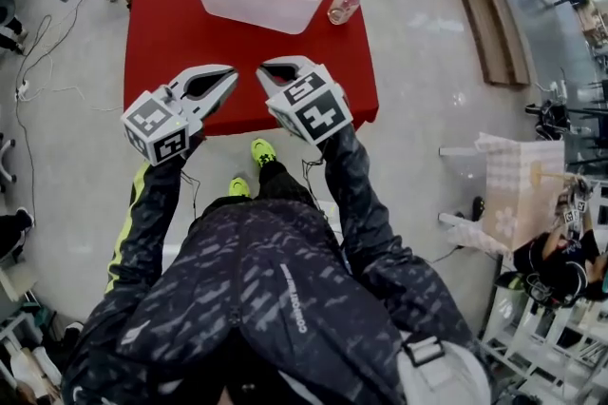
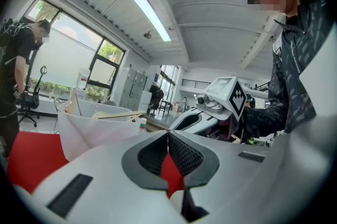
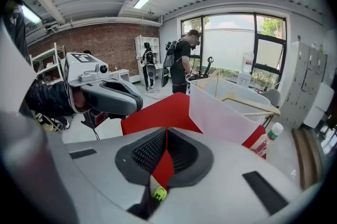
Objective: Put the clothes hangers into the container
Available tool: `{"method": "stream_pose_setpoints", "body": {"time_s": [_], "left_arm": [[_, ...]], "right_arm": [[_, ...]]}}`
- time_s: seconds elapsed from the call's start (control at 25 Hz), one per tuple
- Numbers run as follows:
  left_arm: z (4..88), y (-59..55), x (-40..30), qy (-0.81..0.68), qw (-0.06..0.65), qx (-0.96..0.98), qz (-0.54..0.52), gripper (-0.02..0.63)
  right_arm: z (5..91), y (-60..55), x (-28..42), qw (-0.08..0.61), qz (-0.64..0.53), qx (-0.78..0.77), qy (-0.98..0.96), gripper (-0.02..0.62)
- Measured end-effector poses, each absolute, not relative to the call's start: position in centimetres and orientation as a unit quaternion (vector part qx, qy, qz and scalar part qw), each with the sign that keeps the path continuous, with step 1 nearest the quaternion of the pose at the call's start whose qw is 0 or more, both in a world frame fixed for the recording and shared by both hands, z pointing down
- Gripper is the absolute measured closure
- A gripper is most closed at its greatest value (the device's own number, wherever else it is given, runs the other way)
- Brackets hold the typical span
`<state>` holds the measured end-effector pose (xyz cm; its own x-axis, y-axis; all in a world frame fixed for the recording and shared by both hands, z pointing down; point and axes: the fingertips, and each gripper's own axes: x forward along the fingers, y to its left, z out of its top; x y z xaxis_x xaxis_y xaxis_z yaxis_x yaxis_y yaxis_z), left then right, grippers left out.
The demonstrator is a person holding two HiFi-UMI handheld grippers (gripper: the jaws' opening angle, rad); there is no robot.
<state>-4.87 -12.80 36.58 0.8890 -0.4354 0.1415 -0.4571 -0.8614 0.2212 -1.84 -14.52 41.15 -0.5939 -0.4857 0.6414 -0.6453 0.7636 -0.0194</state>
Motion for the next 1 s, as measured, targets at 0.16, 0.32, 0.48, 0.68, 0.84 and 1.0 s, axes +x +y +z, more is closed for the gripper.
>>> {"method": "stream_pose_setpoints", "body": {"time_s": [0.16, 0.32, 0.48, 0.68, 0.84, 1.0], "left_arm": [[37.1, -9.1, -5.6, -0.216, 0.130, 0.967, 0.040, 0.594], [37.2, -7.2, -6.1, -0.205, 0.132, 0.969, 0.036, 0.594], [37.1, -6.0, -6.5, -0.203, 0.135, 0.969, 0.034, 0.594], [36.6, -5.0, -7.7, -0.211, 0.136, 0.968, 0.027, 0.594], [35.7, -4.5, -8.4, -0.218, 0.134, 0.966, 0.020, 0.594], [35.6, -4.8, -8.2, -0.218, 0.131, 0.967, 0.017, 0.594]], "right_arm": [[41.1, -10.3, -3.4, 0.304, 0.132, 0.328, -0.885, 0.577], [41.1, -7.8, -4.5, 0.293, 0.134, 0.337, -0.885, 0.577], [41.1, -6.3, -5.5, 0.282, 0.135, 0.339, -0.887, 0.577], [40.8, -5.1, -7.1, 0.283, 0.131, 0.332, -0.890, 0.580], [40.1, -4.3, -8.0, 0.285, 0.120, 0.328, -0.893, 0.580], [40.4, -4.2, -7.7, 0.287, 0.118, 0.329, -0.892, 0.580]]}}
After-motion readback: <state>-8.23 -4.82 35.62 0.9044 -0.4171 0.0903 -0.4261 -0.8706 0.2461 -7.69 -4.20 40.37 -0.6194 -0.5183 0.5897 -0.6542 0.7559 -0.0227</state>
